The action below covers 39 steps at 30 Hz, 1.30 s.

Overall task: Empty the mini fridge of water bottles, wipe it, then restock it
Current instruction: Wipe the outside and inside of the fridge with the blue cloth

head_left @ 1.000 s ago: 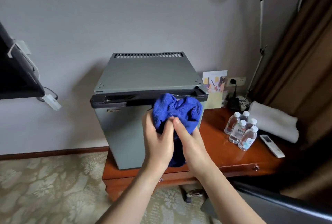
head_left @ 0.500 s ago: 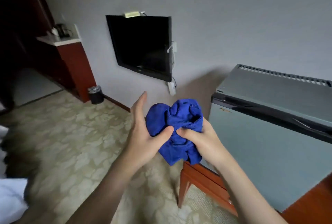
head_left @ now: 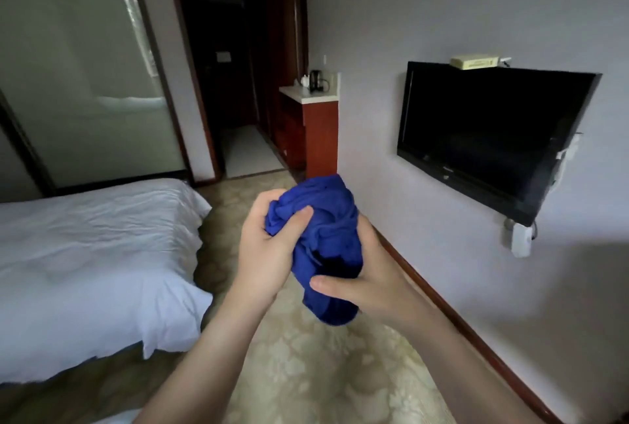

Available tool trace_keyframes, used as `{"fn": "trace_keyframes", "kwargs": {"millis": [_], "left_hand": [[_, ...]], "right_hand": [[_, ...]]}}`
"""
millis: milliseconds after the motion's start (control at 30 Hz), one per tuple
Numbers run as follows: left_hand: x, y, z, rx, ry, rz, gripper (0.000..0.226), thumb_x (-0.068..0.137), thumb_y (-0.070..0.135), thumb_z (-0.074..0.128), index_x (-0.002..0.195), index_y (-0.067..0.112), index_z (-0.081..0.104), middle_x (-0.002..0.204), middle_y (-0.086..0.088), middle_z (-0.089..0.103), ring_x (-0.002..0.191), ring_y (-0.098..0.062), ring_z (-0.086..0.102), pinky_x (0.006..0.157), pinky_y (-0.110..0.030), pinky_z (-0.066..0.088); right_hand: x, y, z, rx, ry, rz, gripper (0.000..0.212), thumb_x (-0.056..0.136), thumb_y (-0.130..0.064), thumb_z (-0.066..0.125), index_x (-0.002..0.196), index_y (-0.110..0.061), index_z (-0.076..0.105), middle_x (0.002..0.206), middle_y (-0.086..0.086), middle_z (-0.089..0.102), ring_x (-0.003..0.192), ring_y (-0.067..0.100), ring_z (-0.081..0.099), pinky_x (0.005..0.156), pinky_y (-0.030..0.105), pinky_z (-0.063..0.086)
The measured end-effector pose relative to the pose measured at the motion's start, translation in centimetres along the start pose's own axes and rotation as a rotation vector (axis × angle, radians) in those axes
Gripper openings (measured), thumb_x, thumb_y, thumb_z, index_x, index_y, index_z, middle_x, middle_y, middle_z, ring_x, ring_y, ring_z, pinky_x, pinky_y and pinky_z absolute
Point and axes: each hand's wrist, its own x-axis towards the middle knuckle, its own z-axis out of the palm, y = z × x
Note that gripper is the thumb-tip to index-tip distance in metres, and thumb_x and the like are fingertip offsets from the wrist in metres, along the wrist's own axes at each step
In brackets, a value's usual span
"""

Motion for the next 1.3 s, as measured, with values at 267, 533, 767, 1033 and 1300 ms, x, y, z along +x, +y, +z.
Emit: {"fn": "trace_keyframes", "kwargs": {"millis": [267, 533, 767, 1033, 1300], "left_hand": [[7.7, -3.7, -2.7, -0.053, 0.183, -0.008, 0.028, 0.085, 0.029, 0.070, 0.109, 0.016, 0.062, 0.098, 0.007, 0.073, 0.094, -0.009, 0.070, 0.076, -0.019, 0.054], [20.1, -11.1, -5.0, 0.151, 0.040, -0.027, 0.036, 0.074, 0.044, 0.077, 0.104, 0.029, 0.064, 0.102, 0.010, 0.070, 0.098, -0.011, 0.069, 0.080, -0.024, 0.054], [35.4, -17.8, -2.9, 0.385, -0.195, -0.001, 0.099, 0.057, 0.055, 0.091, 0.142, 0.051, 0.041, 0.143, 0.011, 0.045, 0.137, -0.016, 0.045, 0.112, -0.041, 0.041], [49.7, -24.4, -5.1, 0.458, -0.181, 0.026, 0.075, 0.065, 0.027, 0.088, 0.130, 0.041, 0.053, 0.126, 0.012, 0.064, 0.120, -0.010, 0.061, 0.096, -0.024, 0.050], [64.4, -32.6, -13.5, 0.576, -0.096, 0.059, 0.071, 0.073, 0.030, 0.085, 0.135, 0.038, 0.051, 0.129, 0.012, 0.063, 0.121, -0.010, 0.060, 0.099, -0.035, 0.052]], "right_hand": [[12.3, 4.0, 3.3, 0.116, 0.065, 0.019, 0.073, 0.068, 0.011, 0.068, 0.127, -0.030, 0.054, 0.113, -0.002, 0.071, 0.107, 0.017, 0.069, 0.086, 0.035, 0.059], [26.1, 10.4, -1.7, 0.039, 0.002, 0.003, 0.070, 0.072, 0.015, 0.064, 0.128, -0.027, 0.058, 0.105, -0.003, 0.073, 0.094, 0.019, 0.072, 0.081, 0.036, 0.059], [41.9, 14.1, -8.6, 0.001, -0.095, -0.022, 0.068, 0.063, 0.000, 0.072, 0.117, -0.039, 0.057, 0.104, -0.014, 0.071, 0.097, 0.007, 0.069, 0.076, 0.021, 0.055], [58.4, 20.0, -10.8, -0.158, -0.280, 0.007, 0.066, 0.071, 0.006, 0.070, 0.115, -0.041, 0.054, 0.084, -0.023, 0.065, 0.071, -0.004, 0.061, 0.061, 0.013, 0.046], [77.0, 27.8, -6.1, -0.118, -0.291, -0.032, 0.077, 0.062, 0.004, 0.065, 0.107, -0.058, 0.056, 0.097, -0.005, 0.070, 0.081, 0.026, 0.068, 0.061, 0.038, 0.056]]}}
